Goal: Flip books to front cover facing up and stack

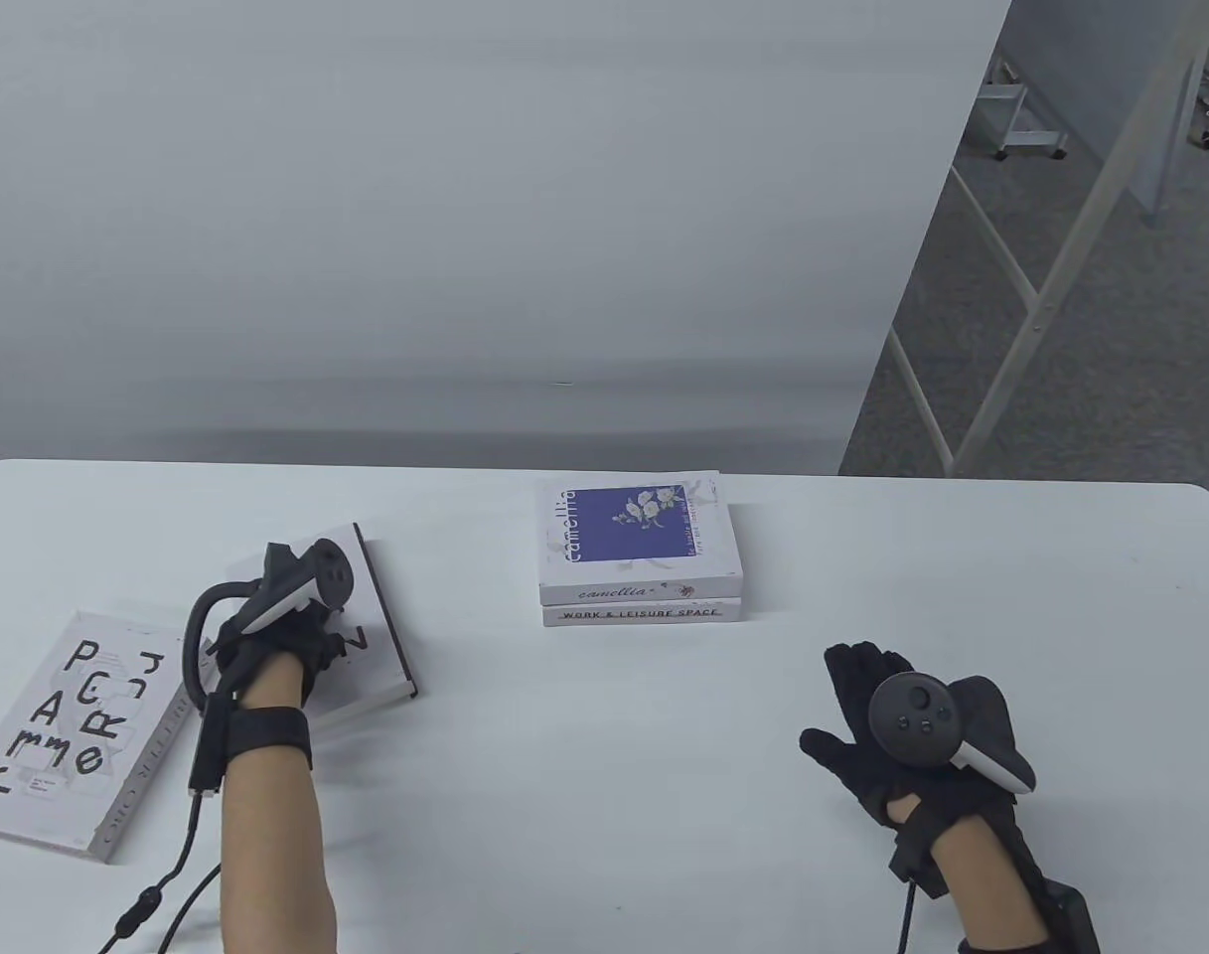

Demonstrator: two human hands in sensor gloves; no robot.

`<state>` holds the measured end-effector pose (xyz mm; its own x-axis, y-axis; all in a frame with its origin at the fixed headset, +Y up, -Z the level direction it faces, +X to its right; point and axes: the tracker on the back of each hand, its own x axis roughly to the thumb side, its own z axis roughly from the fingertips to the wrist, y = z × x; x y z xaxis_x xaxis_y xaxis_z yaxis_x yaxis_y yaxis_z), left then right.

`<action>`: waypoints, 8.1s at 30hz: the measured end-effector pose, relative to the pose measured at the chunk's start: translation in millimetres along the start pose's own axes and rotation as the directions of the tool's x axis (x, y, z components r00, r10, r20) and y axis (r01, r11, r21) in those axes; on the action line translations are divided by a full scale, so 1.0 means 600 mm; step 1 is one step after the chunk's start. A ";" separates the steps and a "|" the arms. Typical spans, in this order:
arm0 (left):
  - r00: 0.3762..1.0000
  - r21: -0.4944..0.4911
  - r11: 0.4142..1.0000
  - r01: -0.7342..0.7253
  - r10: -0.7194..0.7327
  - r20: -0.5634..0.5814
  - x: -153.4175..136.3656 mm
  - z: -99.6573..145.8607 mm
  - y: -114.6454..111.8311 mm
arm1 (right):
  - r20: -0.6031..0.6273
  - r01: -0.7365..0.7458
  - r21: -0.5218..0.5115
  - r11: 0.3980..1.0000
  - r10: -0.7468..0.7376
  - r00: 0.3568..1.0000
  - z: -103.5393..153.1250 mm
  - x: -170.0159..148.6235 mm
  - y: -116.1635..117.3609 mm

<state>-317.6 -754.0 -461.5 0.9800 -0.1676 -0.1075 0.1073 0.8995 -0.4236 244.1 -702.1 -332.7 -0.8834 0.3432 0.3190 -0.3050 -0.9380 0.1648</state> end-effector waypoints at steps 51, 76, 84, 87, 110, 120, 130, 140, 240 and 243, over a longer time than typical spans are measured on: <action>0.774 0.327 0.933 0.149 -0.316 0.549 0.444 0.289 -0.044 | 0.084 -0.030 0.157 0.987 0.017 0.996 -0.050 0.059 0.143; 0.690 -0.141 0.774 -0.617 0.618 0.376 0.275 0.214 -0.115 | -0.056 0.242 0.375 0.895 -0.238 0.970 -0.071 0.072 0.197; 0.632 -0.197 0.746 -0.637 0.651 0.421 0.291 0.219 -0.128 | -0.080 0.341 0.372 0.863 -0.337 0.938 -0.070 0.064 0.199; 0.643 -0.175 0.758 -0.628 0.633 0.433 0.301 0.227 -0.129 | -0.100 0.389 0.354 0.850 -0.380 0.920 -0.067 0.056 0.198; 0.531 -0.276 0.647 -0.711 0.751 0.393 0.265 0.205 -0.147 | 0.362 0.062 -0.001 0.998 -0.058 0.930 -0.014 0.133 0.160; 0.578 -0.231 0.693 -0.683 0.706 0.408 0.260 0.205 -0.144 | 0.417 -0.193 -0.117 0.974 0.225 0.881 -0.007 0.164 0.170; 0.724 -0.104 0.881 -0.461 0.441 0.531 0.266 0.213 -0.114 | 0.431 -0.291 -0.334 0.897 0.420 0.799 -0.007 0.165 0.152; 0.856 0.279 0.924 -0.261 0.088 0.509 0.175 0.255 -0.005 | 0.340 -0.141 -0.328 0.934 0.257 0.905 -0.014 0.126 0.130; 0.885 0.354 0.933 -0.070 -0.105 0.453 0.153 0.259 -0.034 | 0.015 -0.022 -0.094 0.995 0.024 1.000 -0.025 0.032 0.078; 0.898 0.329 0.943 -0.050 -0.102 0.428 0.152 0.246 -0.050 | -0.009 -0.028 -0.071 0.997 0.027 1.000 -0.015 0.012 0.077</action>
<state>-206.9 -736.9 -325.9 0.9409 -0.0694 0.3316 0.1075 0.9894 -0.0979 220.1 -743.4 -331.3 -0.8945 0.3174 0.3147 -0.3051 -0.9482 0.0890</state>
